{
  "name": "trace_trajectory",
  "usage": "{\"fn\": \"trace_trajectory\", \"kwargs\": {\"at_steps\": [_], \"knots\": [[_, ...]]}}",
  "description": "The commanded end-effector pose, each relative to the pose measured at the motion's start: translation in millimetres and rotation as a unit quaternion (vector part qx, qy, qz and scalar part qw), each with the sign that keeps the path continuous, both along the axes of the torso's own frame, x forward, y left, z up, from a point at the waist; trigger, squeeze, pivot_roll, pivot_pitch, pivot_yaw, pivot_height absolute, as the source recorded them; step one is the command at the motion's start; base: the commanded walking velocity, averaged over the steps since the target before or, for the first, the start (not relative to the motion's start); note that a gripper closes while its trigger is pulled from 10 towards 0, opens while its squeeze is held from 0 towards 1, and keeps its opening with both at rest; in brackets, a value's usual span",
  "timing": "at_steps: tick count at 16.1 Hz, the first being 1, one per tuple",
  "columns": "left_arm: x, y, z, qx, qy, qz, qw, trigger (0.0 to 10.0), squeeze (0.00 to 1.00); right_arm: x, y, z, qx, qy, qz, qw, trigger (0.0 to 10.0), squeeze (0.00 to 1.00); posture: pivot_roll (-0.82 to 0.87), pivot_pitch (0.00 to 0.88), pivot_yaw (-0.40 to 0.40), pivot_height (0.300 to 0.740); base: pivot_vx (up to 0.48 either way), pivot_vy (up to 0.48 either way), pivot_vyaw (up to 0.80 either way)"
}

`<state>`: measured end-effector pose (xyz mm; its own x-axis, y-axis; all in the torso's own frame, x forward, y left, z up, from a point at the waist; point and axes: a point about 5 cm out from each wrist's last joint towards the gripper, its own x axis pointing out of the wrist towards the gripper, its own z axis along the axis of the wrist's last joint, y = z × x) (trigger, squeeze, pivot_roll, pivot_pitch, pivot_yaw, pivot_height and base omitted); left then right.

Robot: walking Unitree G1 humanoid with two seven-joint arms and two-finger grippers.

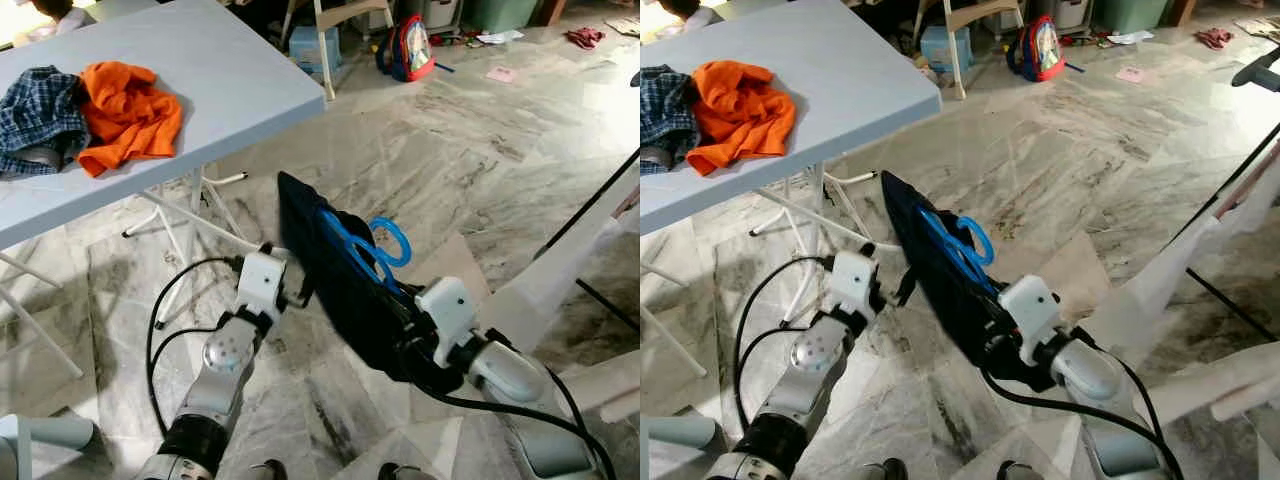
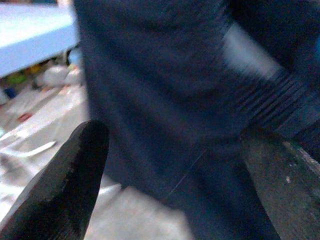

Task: Hang hanger

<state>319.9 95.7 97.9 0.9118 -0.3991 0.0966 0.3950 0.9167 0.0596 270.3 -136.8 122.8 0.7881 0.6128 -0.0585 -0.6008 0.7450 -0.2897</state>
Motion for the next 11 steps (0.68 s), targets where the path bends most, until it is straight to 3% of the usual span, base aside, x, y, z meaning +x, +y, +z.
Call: {"fn": "trace_trajectory", "kwargs": {"at_steps": [1, 5, 6, 7, 11], "knots": [[0.1, -3.4, 8, -0.023, -0.005, -0.022, 0.999, 10.0, 0.0, 1.9, 10.8, 5, 0.006, -0.017, 0.018, 1.0, 10.0, 0.0, -0.01, 0.184, 0.056, 0.74, 0.0, 0.0, 0.0], [2.3, -10.5, 18, -0.059, -0.007, -0.052, 0.997, 10.0, 0.0, 7.0, 25.4, 2, 0.01, -0.01, 0.034, 0.999, 10.0, 0.0, -0.02, 0.186, 0.06, 0.74, 0.0, 0.0, 0.0], [3.7, -7.8, 19, -0.064, -0.009, -0.042, 0.997, 10.0, 0.85, 7.5, 26.0, 1, 0.009, -0.01, 0.034, 0.999, 10.0, 0.0, -0.02, 0.186, 0.061, 0.74, 0.0, 0.0, 0.0], [4.0, -6.3, 20, -0.073, -0.007, -0.043, 0.996, 10.0, 1.0, 8.5, 25.5, 0, 0.008, -0.009, 0.033, 0.999, 10.0, 0.0, -0.02, 0.185, 0.061, 0.74, 0.0, 0.0, 0.0], [12.0, 10.0, 25, -0.044, -0.03, 0.009, 0.999, 10.0, 1.0, 9.3, 21.2, -2, 0.004, -0.006, 0.027, 1.0, 10.0, 0.0, -0.01, 0.185, 0.061, 0.74, 0.0, 0.0, 0.0]]}}
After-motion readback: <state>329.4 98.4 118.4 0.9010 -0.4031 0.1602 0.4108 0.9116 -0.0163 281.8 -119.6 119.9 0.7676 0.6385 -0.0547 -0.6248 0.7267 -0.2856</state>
